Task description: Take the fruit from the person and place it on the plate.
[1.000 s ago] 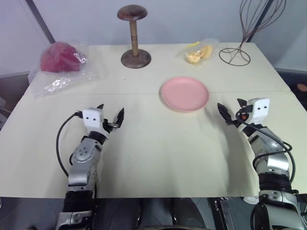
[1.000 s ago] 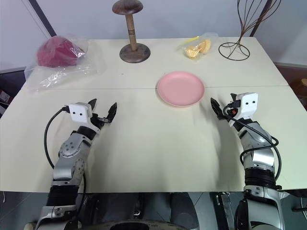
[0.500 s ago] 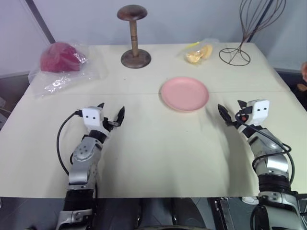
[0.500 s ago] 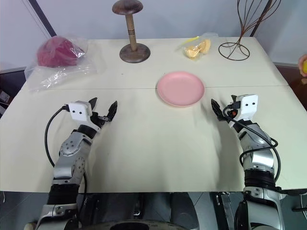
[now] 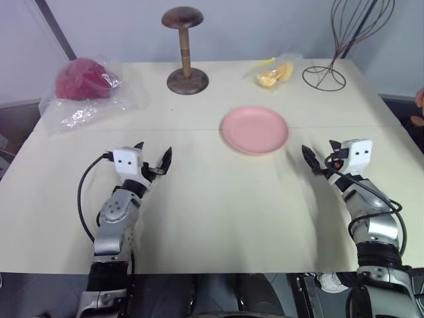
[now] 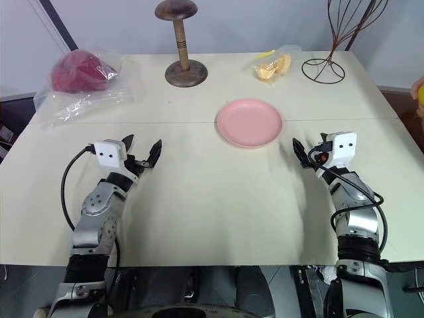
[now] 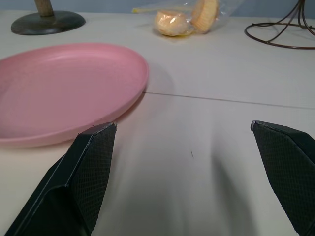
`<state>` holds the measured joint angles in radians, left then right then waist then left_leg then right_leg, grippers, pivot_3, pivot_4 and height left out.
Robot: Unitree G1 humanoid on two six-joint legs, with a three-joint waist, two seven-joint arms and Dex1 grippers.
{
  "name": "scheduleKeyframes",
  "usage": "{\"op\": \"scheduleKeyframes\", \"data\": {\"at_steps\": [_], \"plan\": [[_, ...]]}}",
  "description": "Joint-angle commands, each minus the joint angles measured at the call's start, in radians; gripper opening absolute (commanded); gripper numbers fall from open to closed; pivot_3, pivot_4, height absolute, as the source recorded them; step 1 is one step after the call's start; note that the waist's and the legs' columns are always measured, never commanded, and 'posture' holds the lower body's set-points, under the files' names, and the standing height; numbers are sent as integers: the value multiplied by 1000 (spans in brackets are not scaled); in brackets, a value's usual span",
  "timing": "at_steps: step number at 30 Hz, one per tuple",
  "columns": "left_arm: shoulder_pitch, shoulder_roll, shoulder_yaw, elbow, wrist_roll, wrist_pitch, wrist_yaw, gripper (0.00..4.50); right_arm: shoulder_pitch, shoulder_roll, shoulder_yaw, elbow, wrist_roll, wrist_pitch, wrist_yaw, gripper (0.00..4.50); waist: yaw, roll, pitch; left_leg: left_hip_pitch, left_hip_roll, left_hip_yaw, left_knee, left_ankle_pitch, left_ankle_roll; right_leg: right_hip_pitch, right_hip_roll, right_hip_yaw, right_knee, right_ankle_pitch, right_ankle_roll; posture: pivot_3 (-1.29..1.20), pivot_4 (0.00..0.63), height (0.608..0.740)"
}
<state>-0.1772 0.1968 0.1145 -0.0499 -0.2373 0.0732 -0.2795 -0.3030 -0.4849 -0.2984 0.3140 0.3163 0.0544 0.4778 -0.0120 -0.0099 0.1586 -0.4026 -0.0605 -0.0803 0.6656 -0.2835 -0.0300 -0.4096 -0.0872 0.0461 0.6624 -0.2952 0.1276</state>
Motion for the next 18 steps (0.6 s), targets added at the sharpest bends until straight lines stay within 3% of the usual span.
{"op": "scheduleKeyframes", "data": {"at_steps": [1, 18], "plan": [[-13, 11, 9, -28, 3, -22, -4, 4481, -2, 0, -8, -54, 1, -13, -5, 4500, 0, 0, 0, 0, 0, 0, 0, 0, 0, 0, 0, 0, 0, 0, 0, 0, 150, 740], [-28, 12, 10, -4, 17, -27, 1, 4481, -7, -1, -2, -54, -5, -14, -17, 4500, 0, 0, 0, 0, 0, 0, 0, 0, 0, 0, 0, 0, 0, 0, 0, 0, 150, 740]]}}
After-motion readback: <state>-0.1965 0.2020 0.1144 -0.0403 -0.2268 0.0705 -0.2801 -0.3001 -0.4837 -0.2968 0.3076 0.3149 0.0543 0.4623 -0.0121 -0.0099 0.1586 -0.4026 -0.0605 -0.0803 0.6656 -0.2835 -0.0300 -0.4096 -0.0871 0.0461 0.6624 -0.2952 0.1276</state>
